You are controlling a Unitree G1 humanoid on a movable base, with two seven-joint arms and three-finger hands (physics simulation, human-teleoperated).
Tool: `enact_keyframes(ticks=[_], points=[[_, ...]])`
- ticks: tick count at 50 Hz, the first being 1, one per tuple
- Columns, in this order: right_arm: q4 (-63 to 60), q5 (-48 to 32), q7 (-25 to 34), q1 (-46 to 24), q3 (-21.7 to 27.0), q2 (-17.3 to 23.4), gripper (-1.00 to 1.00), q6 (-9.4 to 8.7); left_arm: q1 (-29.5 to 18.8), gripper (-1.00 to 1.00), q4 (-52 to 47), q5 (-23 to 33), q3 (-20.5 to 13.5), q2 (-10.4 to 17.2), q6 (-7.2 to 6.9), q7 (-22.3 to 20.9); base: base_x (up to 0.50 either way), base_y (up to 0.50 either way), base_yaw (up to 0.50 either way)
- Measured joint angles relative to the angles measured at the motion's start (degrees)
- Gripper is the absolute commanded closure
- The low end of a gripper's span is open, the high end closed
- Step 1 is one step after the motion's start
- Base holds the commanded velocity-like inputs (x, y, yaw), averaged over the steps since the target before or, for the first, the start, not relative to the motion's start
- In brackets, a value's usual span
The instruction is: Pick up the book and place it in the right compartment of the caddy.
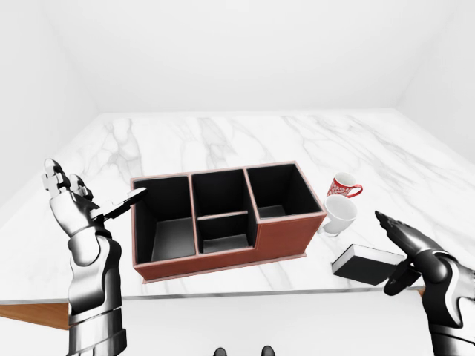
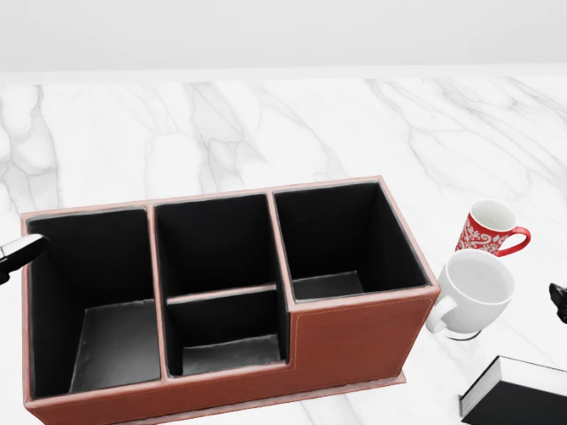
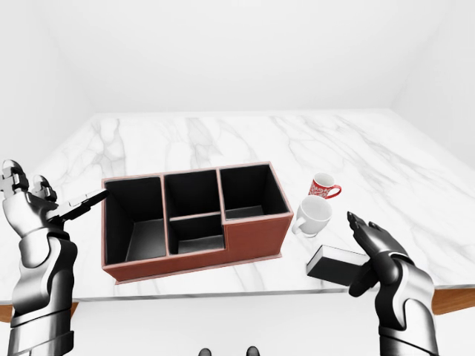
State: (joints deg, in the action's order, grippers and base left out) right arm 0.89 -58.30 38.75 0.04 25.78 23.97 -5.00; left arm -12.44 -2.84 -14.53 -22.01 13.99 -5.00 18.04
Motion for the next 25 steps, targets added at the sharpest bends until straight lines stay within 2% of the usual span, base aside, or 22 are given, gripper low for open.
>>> enact_keyframes(ticks=[25], points=[[2.6,-1.2,-1.5,-1.4,-3.9,-0.8,-1.0,0.0,0.0,-1.0,0.4,0.2,0.1,-0.1,0.0,0.0,0.0,0.0,0.0]])
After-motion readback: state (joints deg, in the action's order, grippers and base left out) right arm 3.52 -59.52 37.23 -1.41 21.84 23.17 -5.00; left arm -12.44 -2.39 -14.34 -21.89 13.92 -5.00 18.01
